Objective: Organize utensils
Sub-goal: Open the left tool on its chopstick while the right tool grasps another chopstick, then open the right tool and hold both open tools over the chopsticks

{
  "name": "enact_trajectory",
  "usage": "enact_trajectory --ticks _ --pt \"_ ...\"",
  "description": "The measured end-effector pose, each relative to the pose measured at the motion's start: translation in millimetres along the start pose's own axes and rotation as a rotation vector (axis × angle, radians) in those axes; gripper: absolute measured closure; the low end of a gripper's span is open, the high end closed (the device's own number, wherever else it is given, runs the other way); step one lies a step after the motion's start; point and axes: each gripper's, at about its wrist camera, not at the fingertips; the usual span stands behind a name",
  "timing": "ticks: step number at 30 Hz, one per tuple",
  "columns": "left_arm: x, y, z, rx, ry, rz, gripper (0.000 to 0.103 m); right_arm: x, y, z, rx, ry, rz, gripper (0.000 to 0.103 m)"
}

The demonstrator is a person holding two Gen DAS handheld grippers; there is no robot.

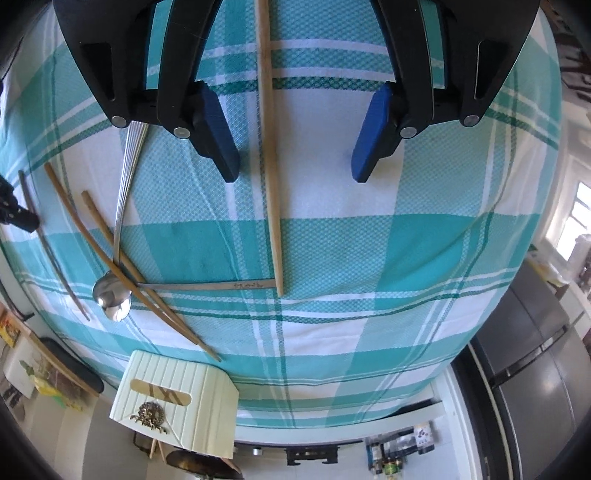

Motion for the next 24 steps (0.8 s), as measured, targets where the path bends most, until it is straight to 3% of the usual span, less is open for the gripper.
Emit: enact_trajectory --ticks 6,11,13,14,15,19,24 --pt "-12 4 -14 0.017 0.032 -0.003 0.034 -11 13 40 -0.082 -0.085 -0.002 0.095" --pt "-19 5 -18 0.033 0.047 0.004 0.023 -27 27 70 -0.131 -0.122 0.010 0.094" --pt "-21 4 -19 0.041 0.055 0.010 0.019 -34 31 78 -0.119 -0.140 0.020 0.076" --pt "-22 3 -20 0.046 0.060 0.012 0.015 -36 33 80 -0.114 -0.152 0.028 0.056" --pt "-23 3 -22 0.048 0.066 0.013 0.011 -39 33 83 -0.105 -0.167 0.034 0.047" --pt "-26 1 -25 0.058 0.073 0.011 0.004 -40 31 85 -0.096 -0.184 0.053 0.047" --pt "-30 3 -31 0.056 0.081 0.003 0.004 -38 28 88 -0.078 -0.199 0.054 0.046"
Point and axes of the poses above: each gripper's, at about its wrist camera, not at the fingertips, and y roughly against the way its jaws point, z to its right, x to its top, and after that the axes turned 11 degrees about -y, right-handed
